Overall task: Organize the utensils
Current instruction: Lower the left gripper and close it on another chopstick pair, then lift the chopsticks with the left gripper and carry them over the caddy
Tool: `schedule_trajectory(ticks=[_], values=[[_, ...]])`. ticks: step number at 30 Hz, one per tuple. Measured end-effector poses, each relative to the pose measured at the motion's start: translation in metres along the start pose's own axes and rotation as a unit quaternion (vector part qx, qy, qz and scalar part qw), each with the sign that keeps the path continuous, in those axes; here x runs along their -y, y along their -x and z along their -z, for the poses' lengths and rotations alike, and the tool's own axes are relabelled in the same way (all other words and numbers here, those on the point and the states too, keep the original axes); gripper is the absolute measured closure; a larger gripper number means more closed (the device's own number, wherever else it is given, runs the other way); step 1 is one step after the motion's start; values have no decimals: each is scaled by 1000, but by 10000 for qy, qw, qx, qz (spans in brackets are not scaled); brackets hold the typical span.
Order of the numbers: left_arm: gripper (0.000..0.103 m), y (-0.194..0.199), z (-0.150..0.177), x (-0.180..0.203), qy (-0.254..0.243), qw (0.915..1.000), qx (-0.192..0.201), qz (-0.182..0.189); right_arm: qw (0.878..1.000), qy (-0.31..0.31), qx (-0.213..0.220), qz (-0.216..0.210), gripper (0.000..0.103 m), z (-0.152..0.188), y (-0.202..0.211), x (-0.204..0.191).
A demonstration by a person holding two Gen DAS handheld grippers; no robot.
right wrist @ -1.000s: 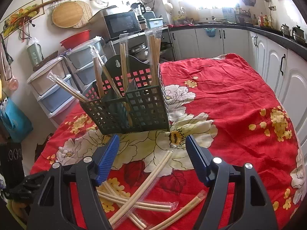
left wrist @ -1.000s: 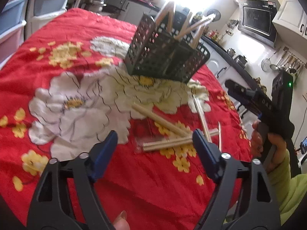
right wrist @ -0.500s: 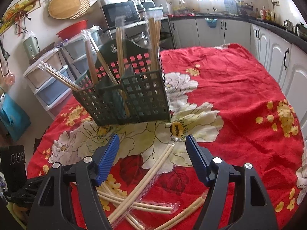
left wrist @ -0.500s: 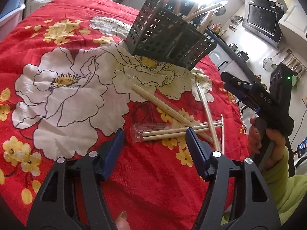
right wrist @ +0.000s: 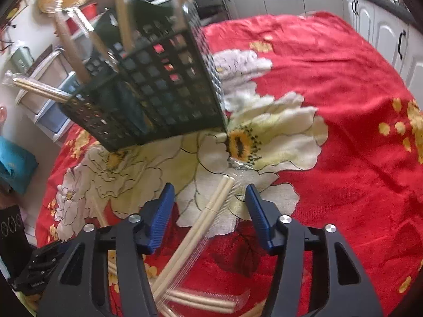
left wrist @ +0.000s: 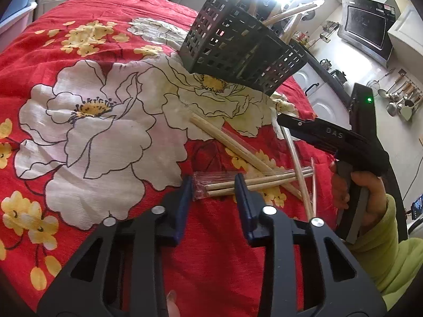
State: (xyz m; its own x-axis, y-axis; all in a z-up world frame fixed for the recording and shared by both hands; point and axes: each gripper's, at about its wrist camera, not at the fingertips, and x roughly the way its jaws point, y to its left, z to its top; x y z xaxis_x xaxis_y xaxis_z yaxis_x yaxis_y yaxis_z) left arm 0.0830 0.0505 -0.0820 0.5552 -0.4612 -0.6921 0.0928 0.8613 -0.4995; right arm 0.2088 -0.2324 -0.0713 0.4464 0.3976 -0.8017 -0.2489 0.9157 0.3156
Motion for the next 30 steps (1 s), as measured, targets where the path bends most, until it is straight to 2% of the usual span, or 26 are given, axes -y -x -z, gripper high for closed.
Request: schedule_trajectory(ticks=[5,9,11,14,19,30], values=[[85,0,2,-2,-10,10000,31,-16,9999,-63,-50,87,67,-1,-6,4],[91,0,3,-4,-16,10000,68,-40,9998,-106,-23,161,83,-1,-7,7],[93,1,3,-6,-1,10000,75,-26,9997,-228,8,106,89,-1,-6,12],[99,5,3,-7,20,9999,127,-15,9984,-504,111,-214,96,0,-1,21],[101,14,0,-6,63,9996,259,104,9965,-550,435,-461,97,-3,21,18],[102,40,-13,6,-11,9970,739,210,9904,-196,1265,-523,97,-3,81,1]])
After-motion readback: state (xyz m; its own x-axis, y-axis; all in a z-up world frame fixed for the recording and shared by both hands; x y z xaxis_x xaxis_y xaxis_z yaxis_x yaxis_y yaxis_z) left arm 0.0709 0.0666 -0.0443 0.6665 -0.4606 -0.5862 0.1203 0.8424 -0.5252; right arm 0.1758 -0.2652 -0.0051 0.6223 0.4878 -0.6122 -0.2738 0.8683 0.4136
